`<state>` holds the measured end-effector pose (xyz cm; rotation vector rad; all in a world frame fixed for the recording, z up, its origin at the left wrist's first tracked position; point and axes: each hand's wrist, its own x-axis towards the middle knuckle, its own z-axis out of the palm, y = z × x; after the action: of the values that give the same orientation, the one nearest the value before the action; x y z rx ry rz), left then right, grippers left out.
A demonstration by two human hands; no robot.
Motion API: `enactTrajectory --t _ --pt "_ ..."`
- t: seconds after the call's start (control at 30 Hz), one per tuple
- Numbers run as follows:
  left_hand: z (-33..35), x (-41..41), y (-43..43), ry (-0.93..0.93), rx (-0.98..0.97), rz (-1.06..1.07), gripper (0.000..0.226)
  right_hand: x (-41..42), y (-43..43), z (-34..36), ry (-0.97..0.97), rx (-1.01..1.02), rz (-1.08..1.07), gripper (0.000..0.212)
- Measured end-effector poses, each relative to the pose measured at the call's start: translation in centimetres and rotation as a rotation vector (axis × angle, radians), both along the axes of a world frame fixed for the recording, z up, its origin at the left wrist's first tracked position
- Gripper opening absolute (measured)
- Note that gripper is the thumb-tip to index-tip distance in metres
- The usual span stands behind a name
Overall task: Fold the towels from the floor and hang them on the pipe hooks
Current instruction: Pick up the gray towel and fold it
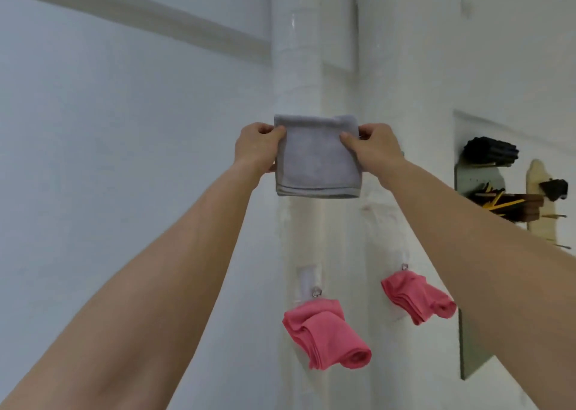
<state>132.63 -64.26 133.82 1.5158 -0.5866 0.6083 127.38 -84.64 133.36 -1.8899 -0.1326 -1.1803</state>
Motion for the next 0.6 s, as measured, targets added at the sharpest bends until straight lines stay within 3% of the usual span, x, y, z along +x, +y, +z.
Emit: enactTrajectory --t 0.17,0.3,0.6 --pt "2.9 3.8 -0.1 0.013 0.016 -0.064 0.011 3.7 -1.2 3.4 0.109 0.036 0.081 0.022" --pt "1.5 6.2 0.3 0.071 0.003 -0.088 0.007 5.9 -1.8 2.0 0.201 0.063 0.148 0.021" --pt "-5.2 7.2 -0.8 0.337 -0.202 -0.369 0.017 8.1 -1.4 -3.3 0.246 0.403 0.43 0.026"
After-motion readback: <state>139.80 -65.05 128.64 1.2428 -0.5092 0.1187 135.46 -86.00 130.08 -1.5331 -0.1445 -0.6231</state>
